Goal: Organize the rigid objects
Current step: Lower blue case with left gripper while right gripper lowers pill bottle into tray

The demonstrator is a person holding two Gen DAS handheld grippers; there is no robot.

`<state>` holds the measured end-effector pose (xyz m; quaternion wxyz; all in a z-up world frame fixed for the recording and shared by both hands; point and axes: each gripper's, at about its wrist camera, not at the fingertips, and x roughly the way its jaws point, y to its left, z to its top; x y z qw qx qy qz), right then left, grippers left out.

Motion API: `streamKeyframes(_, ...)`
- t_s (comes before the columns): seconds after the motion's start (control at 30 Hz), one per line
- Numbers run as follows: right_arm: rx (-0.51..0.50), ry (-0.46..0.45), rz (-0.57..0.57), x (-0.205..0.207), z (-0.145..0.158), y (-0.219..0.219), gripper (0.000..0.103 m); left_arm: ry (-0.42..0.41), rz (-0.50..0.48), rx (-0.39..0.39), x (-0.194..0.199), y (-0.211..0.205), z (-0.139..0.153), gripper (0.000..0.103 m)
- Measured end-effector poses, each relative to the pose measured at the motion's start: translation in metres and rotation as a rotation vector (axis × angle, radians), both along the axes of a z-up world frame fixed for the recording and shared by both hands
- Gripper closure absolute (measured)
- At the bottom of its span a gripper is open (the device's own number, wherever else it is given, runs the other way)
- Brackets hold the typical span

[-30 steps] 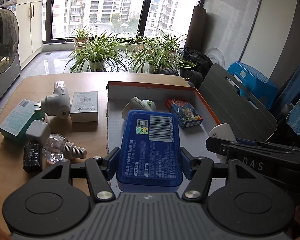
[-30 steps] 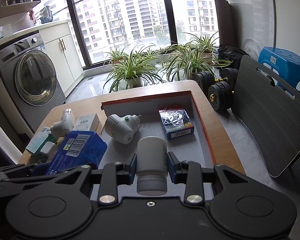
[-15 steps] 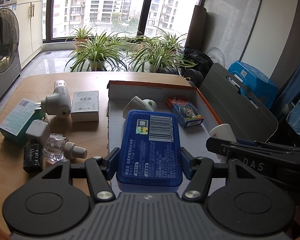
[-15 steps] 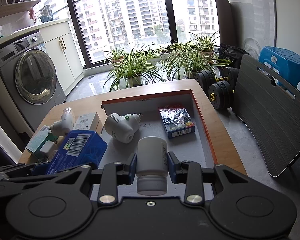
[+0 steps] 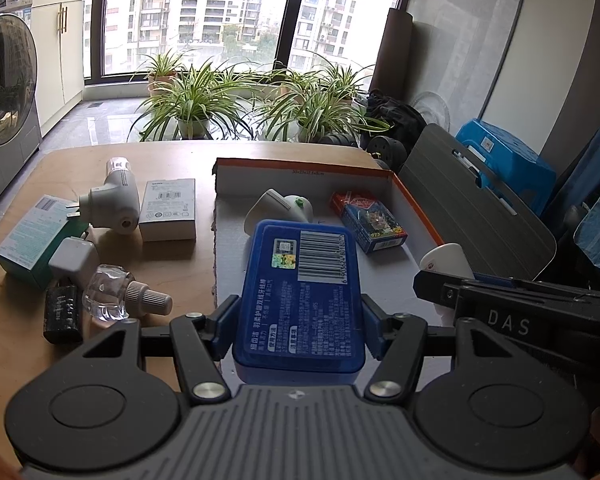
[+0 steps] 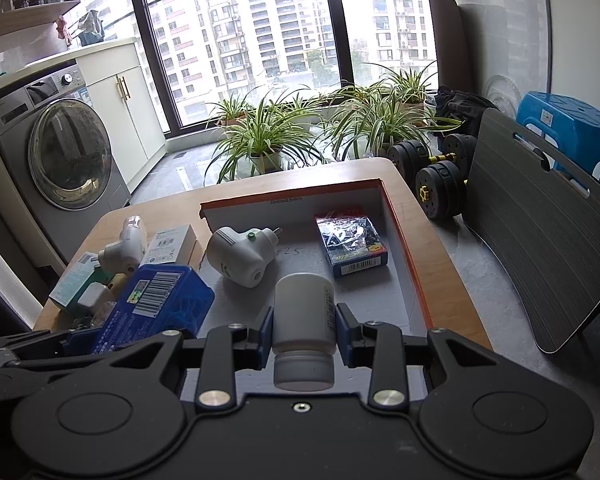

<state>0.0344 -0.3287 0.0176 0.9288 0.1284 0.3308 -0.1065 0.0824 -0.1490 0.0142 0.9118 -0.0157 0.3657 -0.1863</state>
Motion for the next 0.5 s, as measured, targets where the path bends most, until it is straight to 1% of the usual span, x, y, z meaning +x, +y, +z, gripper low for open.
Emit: streamKeyframes(0.5,0.002,0.002,-0.002,0.0004,-0.0005,-0.002,0.063,0.011,-0.001,0.001,0.0022,-0.0004,-0.0034,0.04)
